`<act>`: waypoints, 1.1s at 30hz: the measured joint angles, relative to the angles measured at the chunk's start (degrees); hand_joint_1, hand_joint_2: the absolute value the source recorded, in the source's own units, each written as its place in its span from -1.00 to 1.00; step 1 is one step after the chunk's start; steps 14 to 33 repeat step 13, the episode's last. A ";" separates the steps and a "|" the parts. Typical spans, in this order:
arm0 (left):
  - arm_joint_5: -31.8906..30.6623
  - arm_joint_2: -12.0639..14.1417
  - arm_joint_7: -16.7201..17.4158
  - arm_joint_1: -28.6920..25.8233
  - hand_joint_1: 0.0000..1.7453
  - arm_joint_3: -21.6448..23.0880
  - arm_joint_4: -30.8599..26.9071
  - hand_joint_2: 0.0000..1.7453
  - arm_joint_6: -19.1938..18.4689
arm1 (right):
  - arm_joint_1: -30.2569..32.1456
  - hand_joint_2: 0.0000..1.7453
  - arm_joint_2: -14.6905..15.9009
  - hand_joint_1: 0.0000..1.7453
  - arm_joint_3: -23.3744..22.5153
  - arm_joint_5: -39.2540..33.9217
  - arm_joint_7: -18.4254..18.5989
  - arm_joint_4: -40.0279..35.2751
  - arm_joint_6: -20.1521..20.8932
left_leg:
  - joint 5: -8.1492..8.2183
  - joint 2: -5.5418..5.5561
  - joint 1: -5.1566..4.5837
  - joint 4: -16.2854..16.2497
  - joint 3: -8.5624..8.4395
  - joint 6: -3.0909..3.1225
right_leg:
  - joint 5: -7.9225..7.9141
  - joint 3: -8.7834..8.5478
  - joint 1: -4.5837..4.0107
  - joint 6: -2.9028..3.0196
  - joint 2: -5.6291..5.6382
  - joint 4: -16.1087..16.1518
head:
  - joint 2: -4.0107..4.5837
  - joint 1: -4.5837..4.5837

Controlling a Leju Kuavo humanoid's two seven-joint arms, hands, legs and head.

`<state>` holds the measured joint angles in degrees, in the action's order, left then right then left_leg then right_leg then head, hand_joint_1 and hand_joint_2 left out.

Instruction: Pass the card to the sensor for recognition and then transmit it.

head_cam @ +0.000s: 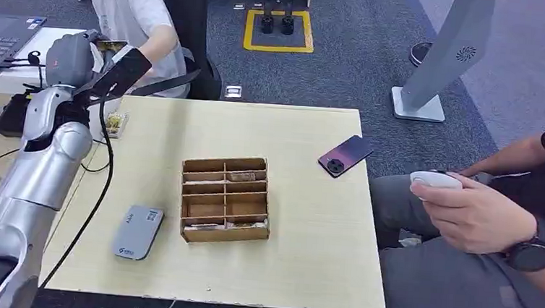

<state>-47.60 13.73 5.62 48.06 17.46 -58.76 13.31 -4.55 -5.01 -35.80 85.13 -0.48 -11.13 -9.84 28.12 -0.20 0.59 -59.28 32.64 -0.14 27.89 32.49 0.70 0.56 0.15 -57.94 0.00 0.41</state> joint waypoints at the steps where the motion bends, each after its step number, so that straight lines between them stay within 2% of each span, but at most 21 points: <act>1: -0.15 -0.13 0.02 0.20 1.00 0.00 0.61 1.00 0.07 | -0.05 1.00 0.00 -1.00 0.00 -0.02 0.00 0.00 0.02 | 0.00 0.00 0.00 0.00 0.00 0.00 | 0.00 0.00 0.00 0.00 0.00 0.00 | 0.00 -0.02; 4: -0.83 -0.44 0.02 0.61 1.00 0.00 2.30 1.00 0.64 | -0.13 1.00 0.00 -1.00 0.04 -0.04 0.00 0.00 0.28 | 0.00 -0.01 0.00 0.00 0.00 0.00 | 0.00 0.00 0.00 0.00 0.00 0.00 | 0.00 0.00; 5: -0.94 -0.50 0.00 0.68 -0.20 0.00 2.84 1.00 0.74 | -0.14 1.00 0.00 -1.00 0.07 -0.04 0.00 0.00 0.37 | 0.00 -0.01 0.00 0.00 0.00 0.00 | 0.00 0.00 0.00 0.00 0.00 0.00 | 0.00 -0.02; 6: -1.09 -0.55 -0.04 0.71 -0.20 0.00 3.26 1.00 0.74 | -0.15 1.00 0.00 -1.00 0.07 -0.04 0.00 0.00 0.42 | 0.00 -0.01 0.00 0.00 0.00 0.00 | 0.00 0.00 0.00 0.00 0.00 0.00 | 0.00 -0.02; 7: -1.20 -0.57 -0.11 0.72 -0.96 0.00 3.63 1.00 0.77 | -0.14 1.00 0.00 -1.00 0.09 -0.04 0.00 0.00 0.44 | 0.00 -0.01 0.00 0.00 0.00 0.00 | 0.00 0.00 0.00 0.00 0.00 0.00 | 0.00 0.00; 13: -1.79 -0.53 -1.55 0.64 -1.00 -0.15 4.44 1.00 3.96 | -0.17 1.00 0.00 -1.00 0.11 -0.35 -0.02 0.00 0.35 | 0.00 0.01 0.00 0.01 0.06 0.00 | 0.00 0.00 0.00 0.00 -0.02 -0.01 | 0.00 -0.02; 33: -1.79 -0.53 -1.55 0.64 -1.00 -0.15 4.44 1.00 3.96 | -0.17 1.00 0.00 -1.00 0.11 -0.35 -0.02 0.00 0.35 | 0.00 0.01 0.00 0.01 0.06 0.00 | 0.00 0.00 0.00 0.00 -0.02 -0.01 | 0.00 -0.02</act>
